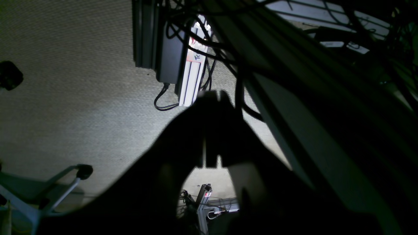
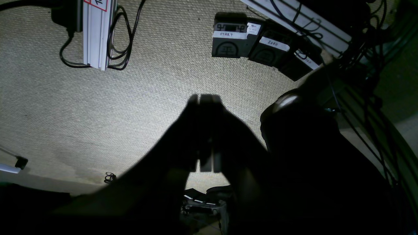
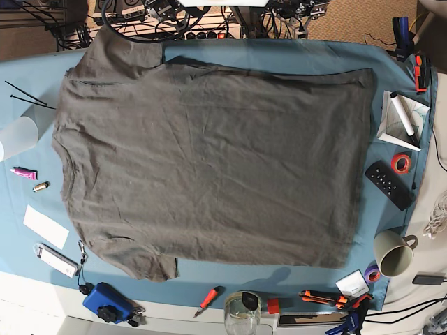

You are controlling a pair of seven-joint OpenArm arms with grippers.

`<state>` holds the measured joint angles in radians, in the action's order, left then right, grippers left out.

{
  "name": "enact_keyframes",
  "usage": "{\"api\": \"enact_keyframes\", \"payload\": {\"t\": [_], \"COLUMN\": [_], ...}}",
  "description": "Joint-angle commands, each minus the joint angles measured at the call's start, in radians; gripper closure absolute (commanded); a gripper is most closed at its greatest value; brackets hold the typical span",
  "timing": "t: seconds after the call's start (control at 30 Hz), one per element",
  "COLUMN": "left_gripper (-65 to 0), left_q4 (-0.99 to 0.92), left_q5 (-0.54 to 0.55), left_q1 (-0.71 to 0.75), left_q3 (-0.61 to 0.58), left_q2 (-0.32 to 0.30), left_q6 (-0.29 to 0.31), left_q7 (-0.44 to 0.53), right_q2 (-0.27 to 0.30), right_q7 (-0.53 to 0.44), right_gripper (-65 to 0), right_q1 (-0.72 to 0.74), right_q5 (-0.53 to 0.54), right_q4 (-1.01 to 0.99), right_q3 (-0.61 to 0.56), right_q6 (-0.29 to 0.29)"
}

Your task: Fold the T-shirt properly

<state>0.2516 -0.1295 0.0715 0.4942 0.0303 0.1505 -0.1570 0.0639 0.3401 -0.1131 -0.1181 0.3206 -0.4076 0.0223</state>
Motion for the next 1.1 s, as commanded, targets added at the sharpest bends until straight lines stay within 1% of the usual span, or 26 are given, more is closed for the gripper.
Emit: {"api": "enact_keyframes", "payload": {"t": [0.0, 0.7, 0.77, 0.8, 0.87, 0.97, 1.0, 1.07], "left_gripper": [0.0, 0.0, 0.0, 0.0, 0.0, 0.0, 0.0, 0.0], "left_q4": [0.005, 0.015, 0.015, 0.016, 0.019, 0.028, 0.035, 0.055], "left_q5": [0.003, 0.003, 0.003, 0.003, 0.003, 0.004, 0.004, 0.032], "left_q1": [0.003, 0.004, 0.005, 0.007, 0.015, 0.029, 0.036, 0.056], "left_q3": [-0.001, -0.001, -0.001, -0.001, -0.001, -0.001, -0.001, -0.001], "left_q2": [0.003, 0.002, 0.000, -0.002, -0.017, -0.055, -0.068, -0.091], "left_q6": [0.007, 0.008, 0.008, 0.018, 0.068, 0.130, 0.141, 0.139], "left_q7": [0.000, -0.001, -0.002, -0.002, 0.000, 0.000, 0.000, -0.001], "right_q2": [0.005, 0.006, 0.014, 0.018, 0.037, 0.071, 0.082, 0.103], "right_q7": [0.008, 0.012, 0.011, 0.012, 0.011, 0.001, 0.000, 0.000], "right_gripper": [0.0, 0.0, 0.0, 0.0, 0.0, 0.0, 0.0, 0.0], "right_q1": [0.000, -0.001, -0.001, -0.001, -0.003, -0.004, -0.004, -0.004], "right_q5": [0.005, 0.005, 0.005, 0.005, 0.005, 0.005, 0.006, 0.006], "right_q4": [0.005, 0.005, 0.005, 0.005, 0.006, 0.006, 0.006, 0.007], "right_q3": [-0.001, -0.001, -0.001, -0.001, -0.001, -0.001, -0.001, -0.001], "right_q6": [-0.004, -0.004, -0.004, -0.004, -0.005, -0.005, -0.005, -0.005]}}
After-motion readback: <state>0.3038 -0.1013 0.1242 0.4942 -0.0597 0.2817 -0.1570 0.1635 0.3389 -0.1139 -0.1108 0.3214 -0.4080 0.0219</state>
